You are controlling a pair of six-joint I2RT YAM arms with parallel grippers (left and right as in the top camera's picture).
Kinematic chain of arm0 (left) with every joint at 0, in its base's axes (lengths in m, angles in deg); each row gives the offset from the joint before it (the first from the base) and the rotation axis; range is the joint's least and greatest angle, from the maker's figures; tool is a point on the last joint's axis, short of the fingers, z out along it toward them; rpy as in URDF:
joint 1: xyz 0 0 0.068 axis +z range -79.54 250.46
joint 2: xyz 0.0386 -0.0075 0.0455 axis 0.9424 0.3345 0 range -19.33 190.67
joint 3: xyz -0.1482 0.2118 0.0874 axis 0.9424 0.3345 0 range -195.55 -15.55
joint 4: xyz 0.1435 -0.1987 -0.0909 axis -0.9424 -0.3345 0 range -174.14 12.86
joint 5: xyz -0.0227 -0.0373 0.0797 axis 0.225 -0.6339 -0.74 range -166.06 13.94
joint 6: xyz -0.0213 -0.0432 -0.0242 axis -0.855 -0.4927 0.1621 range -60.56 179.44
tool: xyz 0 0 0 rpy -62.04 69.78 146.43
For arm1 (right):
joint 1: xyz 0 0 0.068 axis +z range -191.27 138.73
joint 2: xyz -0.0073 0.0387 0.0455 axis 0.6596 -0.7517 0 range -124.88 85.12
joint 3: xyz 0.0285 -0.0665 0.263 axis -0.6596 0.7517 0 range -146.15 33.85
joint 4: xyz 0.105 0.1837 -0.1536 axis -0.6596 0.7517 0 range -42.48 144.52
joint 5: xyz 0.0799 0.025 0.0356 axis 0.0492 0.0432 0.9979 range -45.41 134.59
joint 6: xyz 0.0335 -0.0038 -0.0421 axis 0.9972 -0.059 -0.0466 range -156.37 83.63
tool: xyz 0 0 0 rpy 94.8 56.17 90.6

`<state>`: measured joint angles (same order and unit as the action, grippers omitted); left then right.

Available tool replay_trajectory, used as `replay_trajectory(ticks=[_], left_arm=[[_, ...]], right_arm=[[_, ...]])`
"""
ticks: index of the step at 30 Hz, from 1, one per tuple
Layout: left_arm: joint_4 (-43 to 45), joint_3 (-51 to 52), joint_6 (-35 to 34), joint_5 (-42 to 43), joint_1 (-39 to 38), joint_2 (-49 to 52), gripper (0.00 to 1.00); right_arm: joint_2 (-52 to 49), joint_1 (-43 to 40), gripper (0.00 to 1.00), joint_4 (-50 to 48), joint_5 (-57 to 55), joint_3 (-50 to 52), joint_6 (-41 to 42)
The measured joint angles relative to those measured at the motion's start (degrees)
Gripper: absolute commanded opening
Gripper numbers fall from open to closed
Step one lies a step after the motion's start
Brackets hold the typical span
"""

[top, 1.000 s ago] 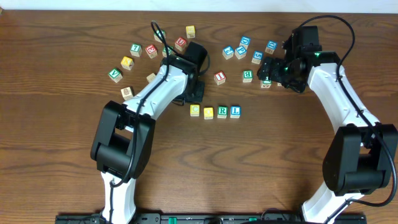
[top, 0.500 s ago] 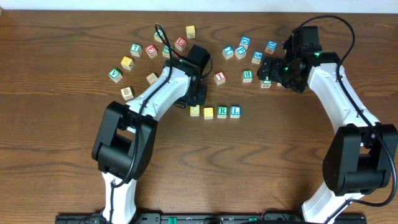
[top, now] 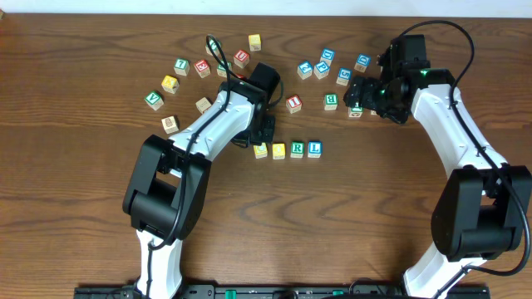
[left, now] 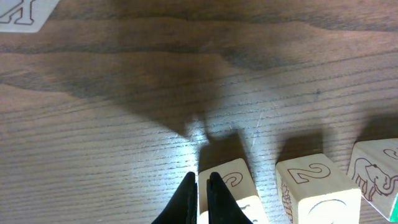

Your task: Spell out CORL

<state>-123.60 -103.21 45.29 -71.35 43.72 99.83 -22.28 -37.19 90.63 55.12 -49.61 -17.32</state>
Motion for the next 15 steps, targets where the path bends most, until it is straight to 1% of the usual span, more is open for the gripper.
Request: replay_trajectory(ticks=[15], left_arm=[[0.2, 0.0, -0.6, 0.8, -0.5, 0.0, 0.07]], right_arm=[[0.0, 0.0, 0.99, 0.0, 0.0, 0.0, 0.0]])
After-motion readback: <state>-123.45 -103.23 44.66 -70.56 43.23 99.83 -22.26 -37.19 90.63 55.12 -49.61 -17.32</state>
